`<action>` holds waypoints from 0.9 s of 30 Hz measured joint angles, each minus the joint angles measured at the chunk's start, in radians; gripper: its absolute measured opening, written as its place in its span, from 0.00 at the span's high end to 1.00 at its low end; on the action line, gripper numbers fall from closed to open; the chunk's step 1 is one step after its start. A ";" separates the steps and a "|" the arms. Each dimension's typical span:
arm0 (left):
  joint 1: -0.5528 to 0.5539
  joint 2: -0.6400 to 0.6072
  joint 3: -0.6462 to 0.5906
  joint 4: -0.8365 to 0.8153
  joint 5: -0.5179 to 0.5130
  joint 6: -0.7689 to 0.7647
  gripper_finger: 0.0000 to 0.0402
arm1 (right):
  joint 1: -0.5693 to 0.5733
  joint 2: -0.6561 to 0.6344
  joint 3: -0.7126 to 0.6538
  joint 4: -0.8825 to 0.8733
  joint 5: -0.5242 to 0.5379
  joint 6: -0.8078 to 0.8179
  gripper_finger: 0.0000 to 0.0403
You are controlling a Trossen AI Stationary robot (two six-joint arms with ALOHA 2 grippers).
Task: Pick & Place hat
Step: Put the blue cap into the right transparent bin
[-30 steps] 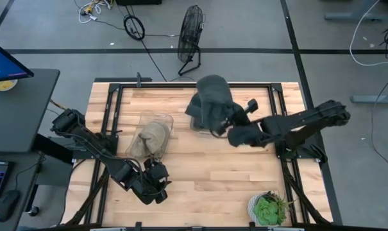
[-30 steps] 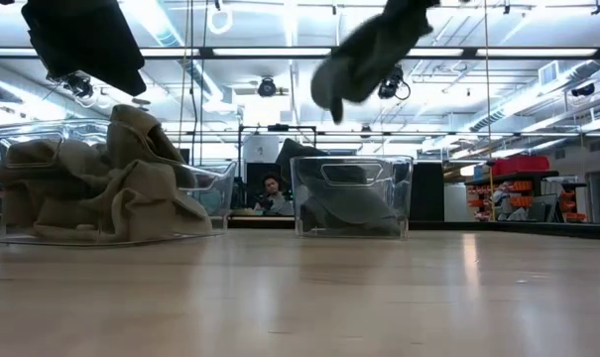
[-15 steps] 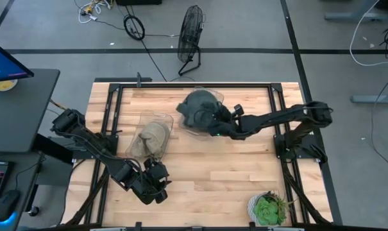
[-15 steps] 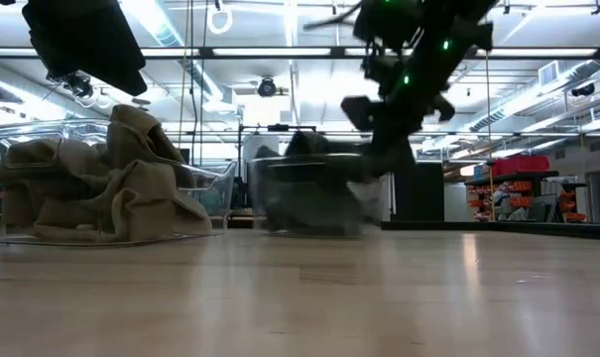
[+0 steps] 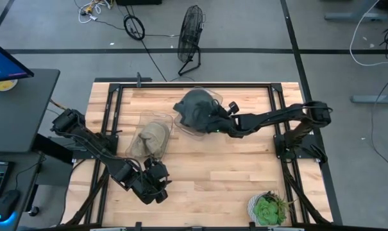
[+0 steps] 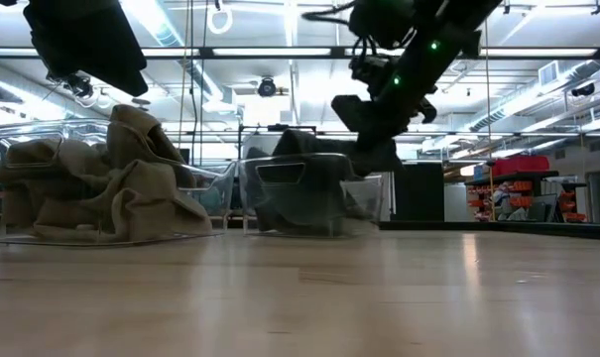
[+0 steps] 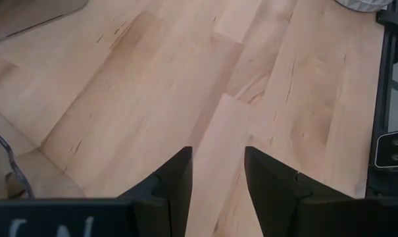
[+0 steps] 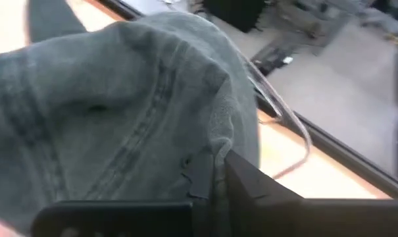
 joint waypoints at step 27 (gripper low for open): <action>0.013 0.000 0.000 0.015 0.000 -0.009 0.65 | -0.187 -0.113 0.001 0.167 -0.439 -0.577 0.41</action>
